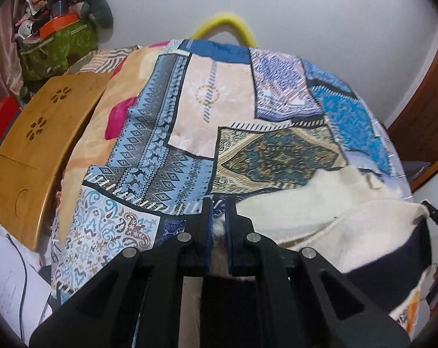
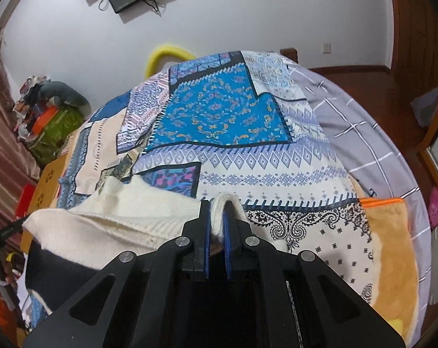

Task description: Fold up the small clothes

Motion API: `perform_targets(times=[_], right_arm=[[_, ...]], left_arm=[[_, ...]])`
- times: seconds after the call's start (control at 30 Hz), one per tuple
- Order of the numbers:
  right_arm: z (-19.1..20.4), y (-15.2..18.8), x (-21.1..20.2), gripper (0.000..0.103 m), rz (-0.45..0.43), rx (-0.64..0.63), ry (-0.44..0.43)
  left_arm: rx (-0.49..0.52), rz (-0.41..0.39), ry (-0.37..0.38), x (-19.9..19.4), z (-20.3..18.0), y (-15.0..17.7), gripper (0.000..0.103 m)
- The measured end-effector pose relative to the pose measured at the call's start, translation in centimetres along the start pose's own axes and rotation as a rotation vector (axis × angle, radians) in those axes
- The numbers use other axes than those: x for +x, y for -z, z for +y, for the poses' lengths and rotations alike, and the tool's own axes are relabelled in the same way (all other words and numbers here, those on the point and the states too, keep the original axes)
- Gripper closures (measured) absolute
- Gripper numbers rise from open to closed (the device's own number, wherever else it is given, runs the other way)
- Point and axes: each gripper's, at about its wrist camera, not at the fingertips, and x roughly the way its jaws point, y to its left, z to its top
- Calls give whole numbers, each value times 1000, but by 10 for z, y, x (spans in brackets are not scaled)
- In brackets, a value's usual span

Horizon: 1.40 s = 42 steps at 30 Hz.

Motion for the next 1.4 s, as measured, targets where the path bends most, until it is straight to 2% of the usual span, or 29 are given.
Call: perform_targets(times=[0.17, 0.27, 0.3, 0.37, 0.53, 0.63, 0.7, 0.77, 0.83, 0.87, 1.0, 1.13, 1.2, 1.3, 1.4], right_arm=[[-10, -3, 8, 96, 17, 30, -8], [-12, -4, 6, 96, -13, 23, 57], [-15, -6, 3, 96, -26, 19, 84], [-19, -8, -2, 95, -22, 34, 76], [-11, -11, -22, 95, -34, -16, 64], [2, -9, -30, 91, -21, -56, 25], [16, -4, -33, 81, -14, -95, 0], [28, 2, -34, 67, -14, -131, -20], [46, 10, -33, 62, -3, -184, -45], [53, 14, -32, 59, 4, -204, -58], [87, 33, -22, 59, 47, -286, -113], [107, 47, -7, 59, 95, -312, -150], [113, 53, 2, 59, 123, -315, -161], [118, 62, 18, 59, 169, -332, -147], [112, 65, 24, 57, 173, -342, -149]], left_arm=[[-13, 23, -4, 18, 5, -6, 96], [-10, 22, -14, 20, 5, -11, 96], [2, 17, -29, 18, 4, -12, 96], [33, -2, -70, 12, 2, -14, 96], [98, -11, -87, -7, -4, -12, 93], [121, -15, -67, -19, -10, -6, 78], [139, -27, -58, -27, -16, 0, 58], [159, -35, -44, -35, -23, 7, 52], [172, -19, -14, -39, -31, 14, 51], [173, -8, -2, -40, -34, 17, 47], [184, 18, 36, -41, -48, 32, 36], [183, 45, 54, -38, -61, 43, 27], [173, 67, 67, -33, -66, 48, 23], [181, 97, 82, -24, -72, 55, 23], [229, 120, 44, -13, -79, 61, 20]])
